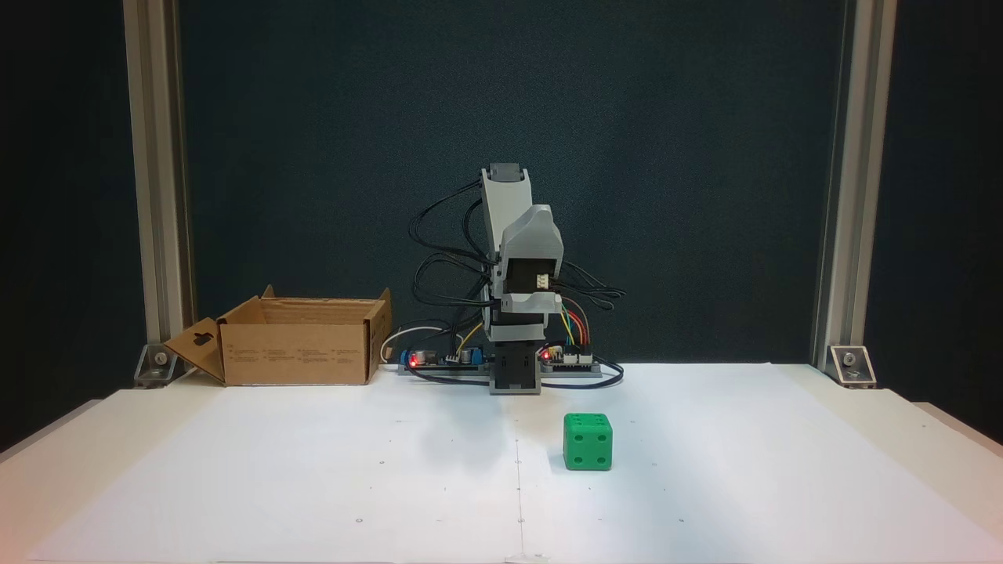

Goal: Grasp a green dice and put it in the bin.

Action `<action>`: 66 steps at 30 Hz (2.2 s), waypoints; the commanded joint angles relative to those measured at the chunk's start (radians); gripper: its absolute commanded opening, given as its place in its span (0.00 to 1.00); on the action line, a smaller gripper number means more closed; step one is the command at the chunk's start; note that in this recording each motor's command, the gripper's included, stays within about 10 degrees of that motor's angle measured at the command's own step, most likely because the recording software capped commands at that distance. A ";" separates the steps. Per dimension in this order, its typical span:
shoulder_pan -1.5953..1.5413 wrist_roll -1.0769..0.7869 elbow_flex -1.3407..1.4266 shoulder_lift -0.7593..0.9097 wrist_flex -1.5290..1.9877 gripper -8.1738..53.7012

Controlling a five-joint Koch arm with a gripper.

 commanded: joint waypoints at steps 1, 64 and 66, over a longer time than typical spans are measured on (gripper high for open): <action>0.092 -0.072 0.175 0.107 -0.137 0.85; 0.041 0.207 -1.126 -0.086 1.805 0.83; 0.037 0.264 -1.215 -0.150 1.980 0.83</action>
